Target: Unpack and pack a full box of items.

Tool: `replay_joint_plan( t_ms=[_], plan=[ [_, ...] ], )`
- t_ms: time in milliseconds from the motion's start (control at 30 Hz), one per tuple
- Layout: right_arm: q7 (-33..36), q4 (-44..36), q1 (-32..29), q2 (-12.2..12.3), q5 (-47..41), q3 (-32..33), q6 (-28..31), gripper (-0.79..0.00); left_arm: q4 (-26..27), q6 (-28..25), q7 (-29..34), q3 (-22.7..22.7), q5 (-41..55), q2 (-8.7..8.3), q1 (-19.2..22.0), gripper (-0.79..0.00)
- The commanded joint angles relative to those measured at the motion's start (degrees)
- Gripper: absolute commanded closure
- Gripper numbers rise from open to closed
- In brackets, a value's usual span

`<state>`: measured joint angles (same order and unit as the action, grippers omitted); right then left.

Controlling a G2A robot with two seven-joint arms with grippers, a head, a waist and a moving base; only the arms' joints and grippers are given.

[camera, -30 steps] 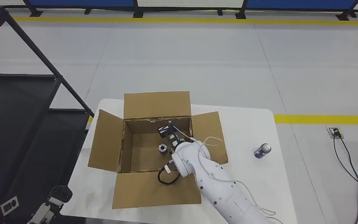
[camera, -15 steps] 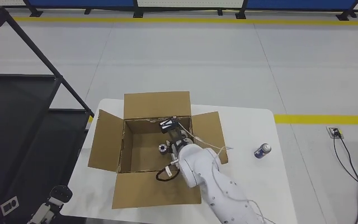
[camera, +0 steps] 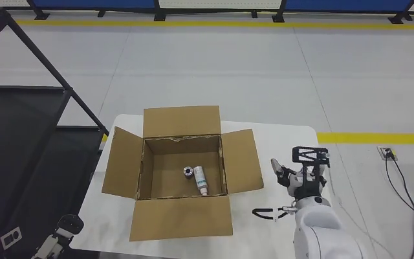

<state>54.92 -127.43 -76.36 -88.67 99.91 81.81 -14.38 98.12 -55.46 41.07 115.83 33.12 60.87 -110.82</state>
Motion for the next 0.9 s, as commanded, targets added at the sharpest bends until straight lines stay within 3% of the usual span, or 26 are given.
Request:
replay_joint_plan(
  t_ms=[0, 167, 533, 567, 600, 633, 700, 733, 800, 867],
  plan=[
    [1.6, 4.3, 1.2, 0.2, -2.7, 4.4, 0.4, -0.785, 0.0, 0.0, 0.0, 0.0, 0.0, 0.00, 0.0, -0.785],
    [5.0, 18.7, 7.6, 0.6, -5.7, 11.1, 1.9, -0.785, 0.0, 0.0, 0.0, 0.0, 0.0, 0.00, 0.0, -0.785],
    [0.6, 42.2, 18.4, 2.0, -15.0, 18.5, 7.5, -0.785, 0.0, 0.0, 0.0, 0.0, 0.0, 0.00, 0.0, -0.785],
    [-0.1, 43.7, 19.1, 2.1, -15.8, 18.8, 8.2, -0.748, 0.0, 0.0, 0.0, 0.0, 0.0, 0.00, 0.0, -0.785],
    [-0.9, 45.0, 19.7, 2.2, -16.8, 19.0, 8.9, -0.610, 0.0, 0.0, 0.0, 0.0, 0.0, 0.00, 0.0, -0.785],
    [-1.6, 46.3, 20.3, 2.3, -18.0, 19.3, 9.7, -0.388, 0.0, 0.0, 0.0, 0.0, 0.0, 0.00, 0.0, -0.785],
    [-2.7, 48.9, 21.5, 2.6, -18.8, 19.7, 10.6, -0.249, 0.0, 0.0, 0.0, 0.0, 0.0, 0.00, 0.0, -0.785],
    [-3.1, 50.1, 22.1, 2.7, -19.0, 19.9, 10.9, -0.102, 0.0, 0.0, 0.0, 0.0, 0.0, 0.00, 0.0, -0.785],
    [-3.7, 52.2, 23.1, 2.9, -19.2, 19.9, 11.1, 0.000, 0.0, 0.0, 0.0, 0.0, 0.0, 0.00, 0.0, -0.785],
    [-4.4, 53.3, 23.7, 3.1, -19.4, 19.9, 11.1, 0.000, 0.0, 0.0, 0.0, 0.0, 0.0, 0.00, 0.0, -0.785]
  ],
)
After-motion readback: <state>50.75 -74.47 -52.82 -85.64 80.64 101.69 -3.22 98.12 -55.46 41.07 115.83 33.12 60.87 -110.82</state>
